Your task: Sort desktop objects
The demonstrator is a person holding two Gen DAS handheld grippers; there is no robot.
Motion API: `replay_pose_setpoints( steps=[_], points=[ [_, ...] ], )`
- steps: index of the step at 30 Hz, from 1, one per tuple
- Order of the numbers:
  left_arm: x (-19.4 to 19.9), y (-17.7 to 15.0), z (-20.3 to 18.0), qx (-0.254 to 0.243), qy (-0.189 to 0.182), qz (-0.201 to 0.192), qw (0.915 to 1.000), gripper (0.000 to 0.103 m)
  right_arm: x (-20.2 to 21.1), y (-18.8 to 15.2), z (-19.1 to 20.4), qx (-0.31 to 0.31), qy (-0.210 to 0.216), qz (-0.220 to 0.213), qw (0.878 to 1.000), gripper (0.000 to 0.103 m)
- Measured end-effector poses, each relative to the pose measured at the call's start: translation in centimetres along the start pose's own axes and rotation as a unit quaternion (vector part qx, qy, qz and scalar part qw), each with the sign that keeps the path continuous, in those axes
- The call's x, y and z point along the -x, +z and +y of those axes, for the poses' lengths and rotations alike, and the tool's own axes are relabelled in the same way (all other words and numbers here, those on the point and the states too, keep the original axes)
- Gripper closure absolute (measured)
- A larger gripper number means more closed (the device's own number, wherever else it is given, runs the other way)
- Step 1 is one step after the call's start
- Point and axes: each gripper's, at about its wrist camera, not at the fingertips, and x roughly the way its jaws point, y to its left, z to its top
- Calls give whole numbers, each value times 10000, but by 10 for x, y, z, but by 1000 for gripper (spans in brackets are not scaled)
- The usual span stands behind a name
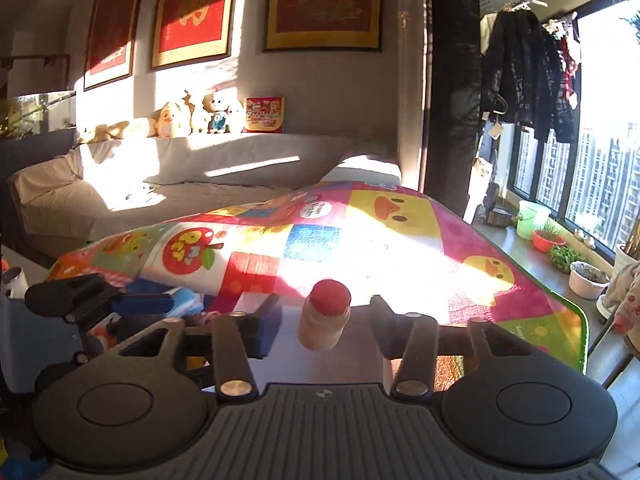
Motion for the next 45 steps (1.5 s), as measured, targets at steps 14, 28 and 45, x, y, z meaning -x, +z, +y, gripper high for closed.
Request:
replay_pose_setpoints(
  steps=[14, 28, 45],
  points=[
    [70, -106, 86, 1100, 527, 864, 9888, 0, -84, -103, -35, -1234, -267, 1073, 9862, 9],
    [76, -128, 93, 977, 1372, 1003, 9806, 0, -32, -80, 78, 913, -590, -242, 9938, 0],
    [121, -161, 167, 3049, 1443, 537, 9399, 0, -77, -108, 230, 1935, 1378, 1109, 9650, 55]
  ],
)
